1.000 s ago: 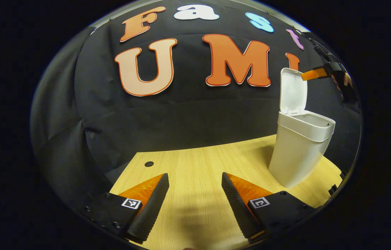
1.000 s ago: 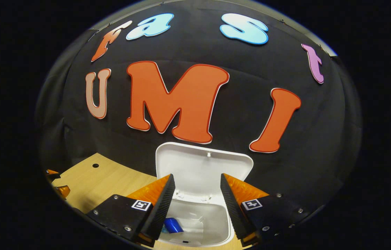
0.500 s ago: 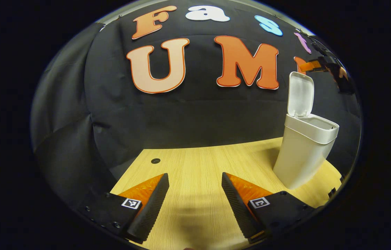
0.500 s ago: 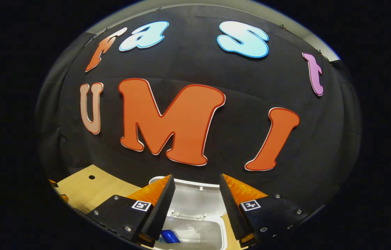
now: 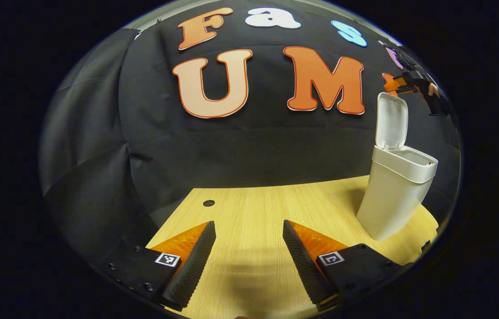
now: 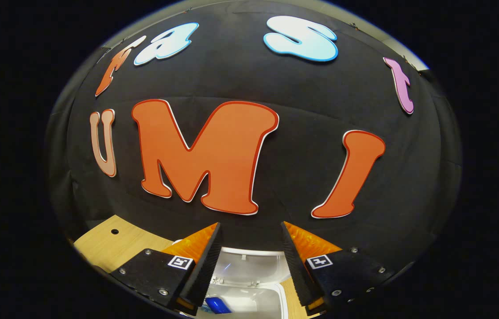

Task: Press the lid of the desktop garbage bin to open it, pick up the crumpled paper on the desktop and throw it into the bin, then pick up the pop can on the desktop and drop it into the bin, and finally close the garbage bin lid.

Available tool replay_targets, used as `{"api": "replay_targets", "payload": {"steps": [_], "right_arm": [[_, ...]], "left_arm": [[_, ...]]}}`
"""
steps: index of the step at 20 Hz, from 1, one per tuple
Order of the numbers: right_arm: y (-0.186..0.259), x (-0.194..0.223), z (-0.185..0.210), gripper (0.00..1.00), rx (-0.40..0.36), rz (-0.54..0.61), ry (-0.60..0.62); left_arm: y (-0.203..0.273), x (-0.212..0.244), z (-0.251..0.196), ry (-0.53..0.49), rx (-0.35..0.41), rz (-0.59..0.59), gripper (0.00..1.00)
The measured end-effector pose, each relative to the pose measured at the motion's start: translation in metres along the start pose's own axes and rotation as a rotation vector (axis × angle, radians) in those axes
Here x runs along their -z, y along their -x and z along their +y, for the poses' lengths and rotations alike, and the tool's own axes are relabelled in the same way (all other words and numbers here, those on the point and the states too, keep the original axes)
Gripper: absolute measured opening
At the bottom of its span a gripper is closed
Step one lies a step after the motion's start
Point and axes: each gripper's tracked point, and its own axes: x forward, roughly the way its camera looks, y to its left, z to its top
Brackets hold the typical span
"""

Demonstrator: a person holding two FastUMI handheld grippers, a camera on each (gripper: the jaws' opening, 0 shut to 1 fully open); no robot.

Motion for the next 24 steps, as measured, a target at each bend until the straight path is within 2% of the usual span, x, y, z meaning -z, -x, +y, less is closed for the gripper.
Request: {"api": "replay_targets", "payload": {"steps": [6, 13, 17, 20, 24], "right_arm": [[0.016, 0.013, 0.005, 0.78, -0.007, 0.025, 0.0], [0.051, 0.038, 0.007, 0.77, -0.045, 0.062, -0.049], [0.069, 0.07, 0.006, 0.78, -0.033, 0.123, -0.019], [0.08, 0.079, 0.008, 0.78, -0.029, 0.136, 0.0], [0.087, 0.097, 0.015, 0.79, -0.044, 0.162, -0.029]], "left_arm": [[-0.002, 0.003, 0.0, -0.002, -0.006, 0.019, 0.98], [-0.01, -0.004, -0.027, -0.025, 0.05, 0.013, 0.97], [-0.013, -0.005, -0.037, -0.04, 0.072, 0.008, 0.97], [-0.014, -0.006, -0.042, -0.046, 0.084, 0.011, 0.97], [-0.014, -0.006, -0.048, -0.047, 0.102, 0.013, 0.97]]}}
